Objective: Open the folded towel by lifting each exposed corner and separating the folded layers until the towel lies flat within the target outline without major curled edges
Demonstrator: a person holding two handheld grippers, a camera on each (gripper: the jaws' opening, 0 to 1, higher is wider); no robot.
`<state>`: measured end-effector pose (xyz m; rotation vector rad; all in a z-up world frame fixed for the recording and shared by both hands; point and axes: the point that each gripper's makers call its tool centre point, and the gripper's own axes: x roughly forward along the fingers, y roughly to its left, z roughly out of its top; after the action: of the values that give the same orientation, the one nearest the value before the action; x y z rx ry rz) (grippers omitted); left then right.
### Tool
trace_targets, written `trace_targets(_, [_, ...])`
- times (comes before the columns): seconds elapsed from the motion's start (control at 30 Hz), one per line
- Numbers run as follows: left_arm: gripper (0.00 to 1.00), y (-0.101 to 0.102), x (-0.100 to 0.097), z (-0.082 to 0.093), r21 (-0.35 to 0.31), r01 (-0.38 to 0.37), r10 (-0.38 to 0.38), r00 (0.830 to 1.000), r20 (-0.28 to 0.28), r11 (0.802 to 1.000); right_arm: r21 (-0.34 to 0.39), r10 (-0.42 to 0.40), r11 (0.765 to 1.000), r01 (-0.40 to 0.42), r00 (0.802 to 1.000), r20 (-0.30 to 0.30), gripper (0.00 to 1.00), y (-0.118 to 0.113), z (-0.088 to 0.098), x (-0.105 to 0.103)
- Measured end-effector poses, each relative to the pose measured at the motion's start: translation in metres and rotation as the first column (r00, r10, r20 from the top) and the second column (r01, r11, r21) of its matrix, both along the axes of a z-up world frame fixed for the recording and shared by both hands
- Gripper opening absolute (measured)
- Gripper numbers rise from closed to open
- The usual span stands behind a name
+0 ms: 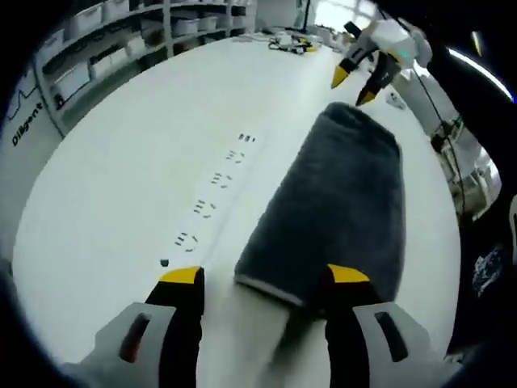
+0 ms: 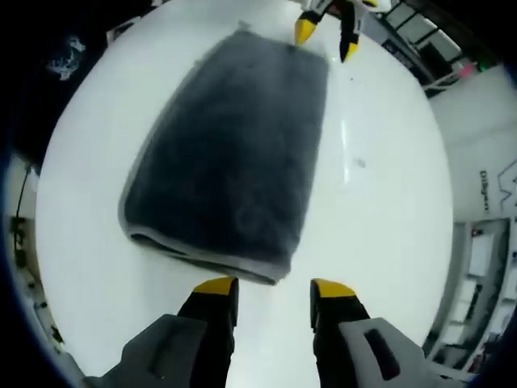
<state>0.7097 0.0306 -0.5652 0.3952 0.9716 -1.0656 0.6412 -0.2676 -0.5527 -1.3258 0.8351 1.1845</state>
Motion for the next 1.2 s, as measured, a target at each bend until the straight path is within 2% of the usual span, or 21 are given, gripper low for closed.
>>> trace_targets(0.1, [0.51,0.008,0.006,-0.005,-0.038,-0.054,0.053,0.998,-0.028,0.998,-0.010,-0.002,1.000,0.002,1.000,0.003,0.32,-0.002,-0.002,0.000])
trace_targets(0.13, [0.46,0.010,0.008,-0.006,-0.057,-0.074,0.072,0.996,-0.045,0.996,-0.010,-0.003,1.000,0.003,1.000,0.000,0.32,-0.006,0.000,0.007])
trace_targets(0.2, [0.41,0.012,0.011,-0.008,-0.101,-0.134,0.127,0.989,-0.077,0.986,-0.013,0.000,1.000,0.000,1.000,-0.001,0.31,-0.007,0.000,0.009])
trace_targets(0.3, [0.42,0.009,0.008,-0.008,-0.149,-0.157,0.141,0.984,-0.110,0.976,-0.015,0.001,1.000,-0.001,1.000,-0.003,0.30,-0.006,-0.001,0.009])
trace_targets(0.43, [0.42,0.007,0.011,-0.004,-0.161,-0.177,0.160,0.980,-0.116,0.971,-0.013,-0.001,1.000,0.001,1.000,-0.012,0.31,-0.006,-0.003,0.009])
trace_targets(0.5, [0.42,0.004,0.010,-0.002,-0.174,-0.195,0.172,0.975,-0.140,0.965,-0.017,0.001,1.000,-0.001,1.000,-0.012,0.31,-0.009,-0.003,0.016])
trace_targets(0.67, [0.39,0.003,0.016,-0.005,-0.178,-0.244,0.215,0.962,-0.168,0.953,0.010,-0.002,1.000,0.002,1.000,0.008,0.31,-0.006,-0.001,0.026])
trace_targets(1.0, [0.28,0.006,0.006,-0.015,-0.136,-0.236,0.208,0.959,-0.193,0.962,-0.021,0.047,0.999,-0.046,0.999,0.026,0.28,-0.004,-0.010,0.038])
trace_targets(1.2, [0.27,0.005,0.002,-0.014,-0.143,-0.231,0.200,0.958,-0.203,0.962,-0.045,0.058,0.997,-0.057,0.998,0.014,0.25,-0.012,-0.017,0.041])
